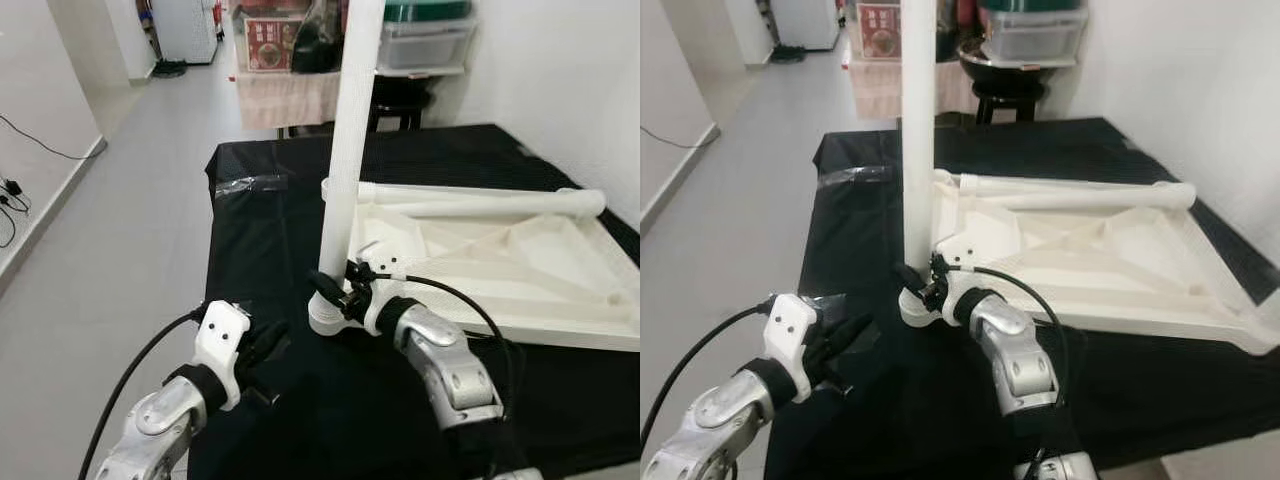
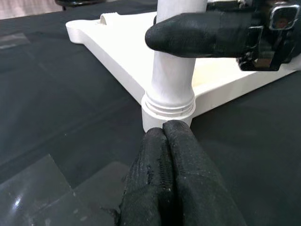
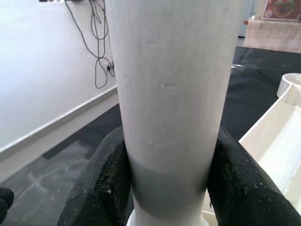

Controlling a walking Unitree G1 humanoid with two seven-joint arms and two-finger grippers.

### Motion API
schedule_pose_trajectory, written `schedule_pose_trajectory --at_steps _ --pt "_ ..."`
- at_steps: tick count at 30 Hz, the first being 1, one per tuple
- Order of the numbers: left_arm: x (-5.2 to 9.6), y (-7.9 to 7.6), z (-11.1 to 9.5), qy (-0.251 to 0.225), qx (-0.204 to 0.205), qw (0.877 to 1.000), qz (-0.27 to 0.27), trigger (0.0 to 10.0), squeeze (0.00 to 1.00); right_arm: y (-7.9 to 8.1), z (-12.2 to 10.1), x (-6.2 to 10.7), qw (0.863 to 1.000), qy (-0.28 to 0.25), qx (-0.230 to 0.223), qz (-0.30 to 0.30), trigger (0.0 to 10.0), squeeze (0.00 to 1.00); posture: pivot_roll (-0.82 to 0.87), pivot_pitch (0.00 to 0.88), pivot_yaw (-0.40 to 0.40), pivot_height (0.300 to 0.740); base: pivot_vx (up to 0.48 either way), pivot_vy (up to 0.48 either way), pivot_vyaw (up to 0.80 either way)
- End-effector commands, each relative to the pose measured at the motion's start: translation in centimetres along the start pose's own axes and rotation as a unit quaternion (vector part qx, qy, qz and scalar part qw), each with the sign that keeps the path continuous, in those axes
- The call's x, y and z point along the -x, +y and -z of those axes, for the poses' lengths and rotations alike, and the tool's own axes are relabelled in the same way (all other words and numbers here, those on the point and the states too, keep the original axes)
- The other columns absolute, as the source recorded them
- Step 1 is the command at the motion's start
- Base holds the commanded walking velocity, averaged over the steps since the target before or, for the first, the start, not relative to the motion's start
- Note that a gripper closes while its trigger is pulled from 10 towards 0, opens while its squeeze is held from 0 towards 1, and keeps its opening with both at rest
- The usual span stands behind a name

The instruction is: Building children table

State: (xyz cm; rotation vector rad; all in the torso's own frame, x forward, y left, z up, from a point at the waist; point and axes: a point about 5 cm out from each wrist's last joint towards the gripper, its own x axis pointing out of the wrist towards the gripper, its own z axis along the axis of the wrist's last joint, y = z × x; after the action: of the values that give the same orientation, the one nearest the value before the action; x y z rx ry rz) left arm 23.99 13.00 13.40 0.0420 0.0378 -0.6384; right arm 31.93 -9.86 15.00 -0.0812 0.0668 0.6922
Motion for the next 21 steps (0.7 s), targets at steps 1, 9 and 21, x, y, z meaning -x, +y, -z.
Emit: schedule_pose_trajectory --at_steps 1,9,21 --pt "0.0 0.1 0.2 0.001 0.003 1.000 -0.006 10.0 0.00 -0.1 1.9 0.6 0.999 0.053 0.004 0.000 4.7 0.00 -0.02 0.065 -0.032 0.740 0.000 0.000 0.00" --pt "-0.1 0.1 0.4 0.002 0.006 1.000 -0.011 10.0 0.00 1.3 -1.3 1.0 0.973 0.000 -0.020 -0.230 10.0 0.71 0.00 0.051 -0.032 0.740 0.000 0.000 0.00" --pt "-0.1 -0.1 0.6 0.004 0.010 1.000 -0.007 10.0 0.00 -1.4 -3.3 -0.4 0.930 0.017 0.022 -0.367 10.0 0.00 0.02 0.044 -0.041 0.740 0.000 0.000 0.00"
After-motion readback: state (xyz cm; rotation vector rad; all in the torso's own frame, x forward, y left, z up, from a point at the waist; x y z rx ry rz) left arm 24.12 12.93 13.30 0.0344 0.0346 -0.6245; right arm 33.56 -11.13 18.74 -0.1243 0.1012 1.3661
